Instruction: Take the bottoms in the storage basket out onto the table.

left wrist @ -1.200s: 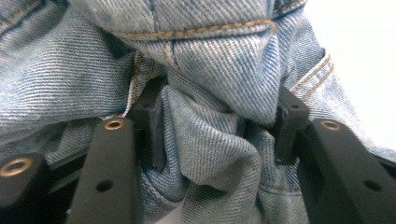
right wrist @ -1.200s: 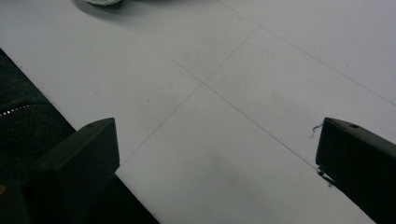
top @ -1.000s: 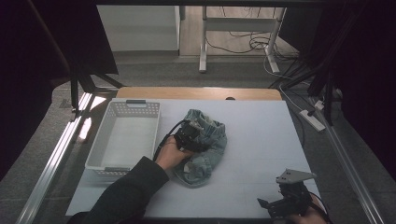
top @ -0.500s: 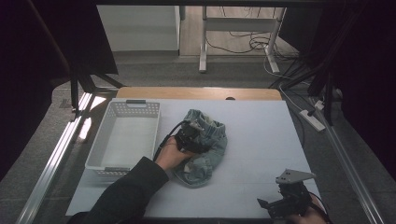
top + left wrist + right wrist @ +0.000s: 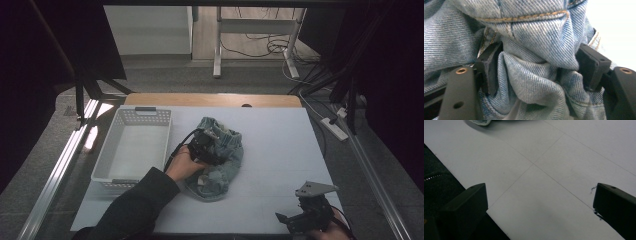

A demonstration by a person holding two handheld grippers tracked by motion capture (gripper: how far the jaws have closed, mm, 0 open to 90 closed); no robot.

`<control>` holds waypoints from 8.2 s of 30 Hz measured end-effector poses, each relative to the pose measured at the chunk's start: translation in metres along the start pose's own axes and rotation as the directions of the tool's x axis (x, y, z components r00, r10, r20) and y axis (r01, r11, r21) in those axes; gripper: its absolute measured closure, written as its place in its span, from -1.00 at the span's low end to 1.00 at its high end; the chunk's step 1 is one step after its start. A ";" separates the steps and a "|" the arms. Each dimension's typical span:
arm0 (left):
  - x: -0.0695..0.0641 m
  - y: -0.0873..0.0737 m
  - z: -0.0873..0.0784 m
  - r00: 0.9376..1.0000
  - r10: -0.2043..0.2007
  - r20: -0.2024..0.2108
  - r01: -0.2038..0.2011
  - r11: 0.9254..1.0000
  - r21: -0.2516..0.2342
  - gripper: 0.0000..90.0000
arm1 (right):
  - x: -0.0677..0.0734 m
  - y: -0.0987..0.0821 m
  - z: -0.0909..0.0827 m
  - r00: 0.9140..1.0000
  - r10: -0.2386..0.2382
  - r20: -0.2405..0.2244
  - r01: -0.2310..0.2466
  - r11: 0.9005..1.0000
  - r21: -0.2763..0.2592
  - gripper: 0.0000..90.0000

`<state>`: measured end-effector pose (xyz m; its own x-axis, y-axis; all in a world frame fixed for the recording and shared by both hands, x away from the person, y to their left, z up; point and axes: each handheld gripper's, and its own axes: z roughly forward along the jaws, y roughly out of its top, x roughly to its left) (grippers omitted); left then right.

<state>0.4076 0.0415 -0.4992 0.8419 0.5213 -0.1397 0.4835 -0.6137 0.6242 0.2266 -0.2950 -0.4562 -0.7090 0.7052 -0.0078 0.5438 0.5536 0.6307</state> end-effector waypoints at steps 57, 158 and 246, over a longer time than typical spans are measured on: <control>-0.011 0.015 -0.020 0.999 0.033 -0.031 -0.033 0.999 0.003 -0.85 | 0.000 0.000 0.000 1.000 -0.009 -0.004 0.009 1.000 0.002 -1.00; -0.029 0.009 -0.078 0.986 0.062 0.154 -0.033 0.982 -0.184 -1.00 | 0.001 0.000 0.000 1.000 -0.011 -0.003 0.011 1.000 0.003 -1.00; -0.077 -0.053 -0.096 0.971 0.085 0.222 -0.039 0.978 -0.204 -1.00 | 0.001 0.000 -0.001 1.000 -0.008 0.004 0.008 1.000 -0.008 -1.00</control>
<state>0.2942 0.0913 -0.4475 0.9119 0.3229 -0.2532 0.3914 -0.4994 0.7730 0.2256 -0.2944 -0.4555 -0.7115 0.7025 -0.0158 0.5344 0.5556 0.6370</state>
